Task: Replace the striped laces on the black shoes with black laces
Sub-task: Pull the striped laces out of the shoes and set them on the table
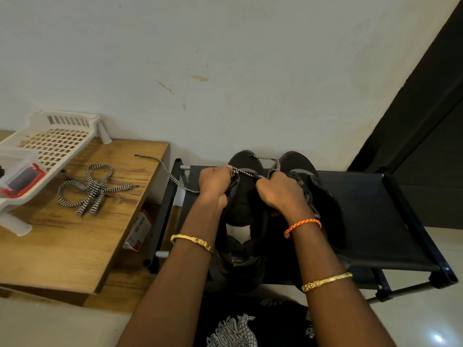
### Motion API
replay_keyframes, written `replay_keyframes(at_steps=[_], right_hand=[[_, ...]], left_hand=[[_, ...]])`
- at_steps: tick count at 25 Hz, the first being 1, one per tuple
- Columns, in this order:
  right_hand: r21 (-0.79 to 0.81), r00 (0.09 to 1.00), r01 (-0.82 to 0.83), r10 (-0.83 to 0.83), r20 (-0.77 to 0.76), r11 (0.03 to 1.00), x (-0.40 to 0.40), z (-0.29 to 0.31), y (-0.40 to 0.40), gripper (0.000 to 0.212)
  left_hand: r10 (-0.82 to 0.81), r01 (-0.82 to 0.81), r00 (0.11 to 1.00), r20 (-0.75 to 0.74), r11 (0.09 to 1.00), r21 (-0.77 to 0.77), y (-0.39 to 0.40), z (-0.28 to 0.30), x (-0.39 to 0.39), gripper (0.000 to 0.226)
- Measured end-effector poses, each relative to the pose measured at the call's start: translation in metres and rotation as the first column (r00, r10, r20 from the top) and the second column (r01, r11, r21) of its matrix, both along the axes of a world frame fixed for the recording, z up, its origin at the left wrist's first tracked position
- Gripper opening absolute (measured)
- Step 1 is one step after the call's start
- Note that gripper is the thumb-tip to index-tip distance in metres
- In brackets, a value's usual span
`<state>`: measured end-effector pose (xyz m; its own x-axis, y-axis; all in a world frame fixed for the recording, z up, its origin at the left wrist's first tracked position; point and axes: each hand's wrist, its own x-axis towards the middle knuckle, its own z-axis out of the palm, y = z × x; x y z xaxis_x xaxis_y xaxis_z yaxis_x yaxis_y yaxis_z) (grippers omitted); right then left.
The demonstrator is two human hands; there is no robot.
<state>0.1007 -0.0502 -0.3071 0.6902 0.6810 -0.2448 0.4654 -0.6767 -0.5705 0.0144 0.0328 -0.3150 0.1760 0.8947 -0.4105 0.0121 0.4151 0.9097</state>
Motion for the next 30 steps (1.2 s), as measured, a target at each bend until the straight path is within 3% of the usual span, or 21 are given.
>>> replay_keyframes(at_steps=[3, 4, 6, 8, 11, 15, 18, 20, 21, 23, 25, 27, 29, 30], right_hand=[[-0.011, 1.0, 0.0, 0.0, -0.013, 1.0, 0.003, -0.001, 0.0, 0.045], [-0.014, 1.0, 0.002, -0.003, -0.023, 1.0, 0.004, -0.001, -0.001, 0.045], [-0.018, 0.999, -0.004, 0.004, -0.039, 1.0, 0.006, -0.001, -0.001, 0.045], [-0.01, 0.998, -0.023, 0.023, -0.056, 1.0, 0.006, -0.001, -0.001, 0.041], [0.006, 0.997, -0.04, 0.04, -0.067, 0.999, 0.006, -0.001, -0.003, 0.038], [0.017, 0.999, -0.019, 0.02, -0.042, 1.0, 0.003, -0.001, -0.003, 0.038], [0.007, 0.999, 0.012, -0.011, -0.032, 1.0, 0.001, -0.001, -0.003, 0.042], [-0.004, 0.999, 0.031, -0.031, -0.025, 1.0, 0.0, 0.0, -0.003, 0.042], [-0.012, 0.999, 0.036, -0.037, -0.024, 0.999, -0.001, 0.0, -0.003, 0.042], [-0.017, 0.999, 0.04, -0.041, -0.03, 0.999, -0.001, 0.0, -0.003, 0.04], [-0.013, 0.998, 0.047, -0.047, -0.032, 0.999, -0.002, 0.0, -0.003, 0.038], [-0.007, 0.998, 0.049, -0.049, -0.029, 0.999, -0.002, 0.0, -0.003, 0.04], [-0.004, 0.998, 0.048, -0.049, -0.034, 0.999, -0.001, -0.001, -0.003, 0.042], [-0.002, 0.998, 0.052, -0.052, -0.04, 0.999, -0.001, -0.001, -0.003, 0.042]], left_hand=[[-0.182, 0.231, 0.96, -0.215, 0.945, 0.232, -0.003, 0.0, -0.001, 0.007], [-0.254, 0.342, 0.919, -0.301, 0.893, 0.292, -0.005, 0.001, -0.001, 0.014], [-0.291, 0.56, 0.762, -0.579, 0.745, 0.362, -0.009, 0.002, 0.001, 0.025], [-0.126, 0.683, 0.574, -0.809, 0.62, 0.387, -0.014, 0.003, 0.004, 0.022], [0.068, 0.723, 0.467, -0.882, 0.545, 0.425, -0.019, 0.001, 0.01, 0.023], [0.084, 0.7, 0.485, -0.87, 0.56, 0.444, -0.02, -0.002, 0.013, 0.024], [-0.065, 0.561, 0.678, -0.732, 0.689, 0.459, -0.02, -0.005, 0.009, 0.01], [-0.129, 0.448, 0.799, -0.587, 0.778, 0.44, -0.015, -0.005, 0.005, 0.017], [-0.162, 0.388, 0.86, -0.484, 0.824, 0.413, -0.012, -0.002, 0.003, 0.022], [-0.183, 0.219, 0.973, -0.14, 0.923, 0.316, -0.005, 0.004, -0.003, 0.024], [-0.125, 0.099, 0.964, 0.236, 0.988, 0.119, 0.004, 0.009, -0.011, 0.022], [0.016, 0.051, 0.834, 0.551, 0.993, -0.106, 0.011, 0.01, -0.019, 0.022], [0.08, 0.04, 0.788, 0.61, 0.983, -0.181, 0.014, 0.008, -0.019, 0.023], [0.016, 0.033, 0.865, 0.502, 0.996, -0.088, 0.012, 0.008, -0.016, 0.021]])
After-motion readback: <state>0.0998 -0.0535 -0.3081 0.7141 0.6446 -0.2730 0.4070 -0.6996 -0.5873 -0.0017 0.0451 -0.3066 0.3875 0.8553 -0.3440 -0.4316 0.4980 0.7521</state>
